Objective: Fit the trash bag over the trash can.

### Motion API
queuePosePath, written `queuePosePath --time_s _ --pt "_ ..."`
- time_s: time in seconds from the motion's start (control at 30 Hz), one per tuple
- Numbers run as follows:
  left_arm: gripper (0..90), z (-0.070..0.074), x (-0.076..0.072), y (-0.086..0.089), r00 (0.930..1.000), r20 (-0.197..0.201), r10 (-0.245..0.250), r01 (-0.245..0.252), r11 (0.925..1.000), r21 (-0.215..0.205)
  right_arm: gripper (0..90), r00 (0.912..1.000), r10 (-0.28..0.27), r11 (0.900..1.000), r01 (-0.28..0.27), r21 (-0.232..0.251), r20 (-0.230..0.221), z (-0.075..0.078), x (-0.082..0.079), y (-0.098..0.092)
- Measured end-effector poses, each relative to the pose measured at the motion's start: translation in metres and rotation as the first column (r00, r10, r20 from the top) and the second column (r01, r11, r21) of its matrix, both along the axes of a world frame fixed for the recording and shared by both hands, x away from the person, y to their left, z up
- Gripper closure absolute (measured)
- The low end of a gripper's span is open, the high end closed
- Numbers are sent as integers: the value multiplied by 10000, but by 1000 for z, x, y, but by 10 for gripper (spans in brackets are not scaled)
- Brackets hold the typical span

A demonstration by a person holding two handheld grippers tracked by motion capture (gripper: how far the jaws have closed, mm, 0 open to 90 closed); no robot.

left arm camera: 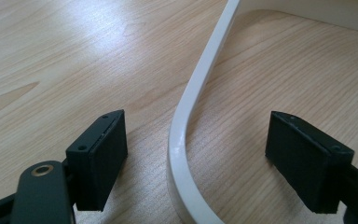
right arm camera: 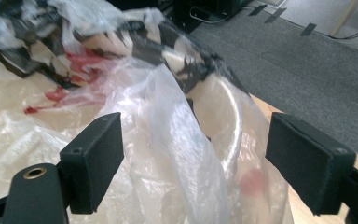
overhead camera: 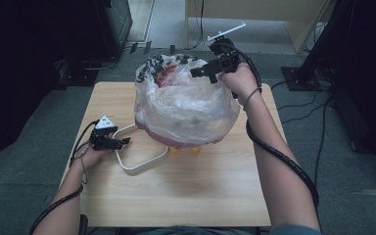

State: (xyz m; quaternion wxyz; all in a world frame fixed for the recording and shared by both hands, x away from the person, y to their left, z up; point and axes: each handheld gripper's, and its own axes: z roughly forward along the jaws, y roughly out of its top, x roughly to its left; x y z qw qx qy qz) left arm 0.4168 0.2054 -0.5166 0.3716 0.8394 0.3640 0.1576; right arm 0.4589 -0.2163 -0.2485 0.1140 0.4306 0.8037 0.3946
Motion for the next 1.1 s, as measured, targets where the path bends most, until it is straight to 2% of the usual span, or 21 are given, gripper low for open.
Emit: queuePosePath --time_s 0.07,0.13,0.23,0.27,0.37,0.4,0.5,0.7,0.8,0.87,1.03,1.1 --pt "209 0 0 0 10000 -2 0 0 10000 -1 178 10000 -19 10000 19 58 -67 -4 0 0" --pt "209 0 0 0 10000 -2 2 -2 10000 -1 167 9998 -137 9991 143 390 -163 -7 1 0" --pt "209 0 0 0 10000 -3 1 -1 10000 -1 165 9996 -245 9977 253 636 -135 -9 0 1" --pt "209 0 0 0 10000 -1 0 0 10000 2 166 9997 -191 9977 201 651 -153 -11 0 3" --pt "209 0 0 0 10000 -2 -5 5 10000 5 171 9998 20 9998 -17 193 -190 -16 -2 8" --pt "209 0 0 0 10000 -2 2 -2 10000 -3 171 9999 49 9996 -45 269 -137 -15 -3 8" --pt "209 0 0 0 10000 -2 -8 8 10000 7 171 9999 -4 9968 -8 797 151 -3 -5 6" --pt "209 0 0 0 10000 -4 5 -5 10000 2 180 9937 -132 9929 -1 1191 1114 33 -11 6" --pt "209 0 0 0 10000 -3 6 -6 10000 3 184 9904 145 9883 -351 1482 1373 44 -15 16" --pt "209 0 0 0 10000 -5 4 -4 10000 1 267 9894 477 9845 -698 1611 1373 46 -17 27" --pt "209 0 0 0 10000 -6 1 -1 10000 -11 261 9873 1228 9830 -1350 1246 1012 34 -16 57" --pt "208 0 0 0 10000 -6 -4 4 10000 -17 261 9883 1348 9802 -1436 1360 716 28 -14 66"
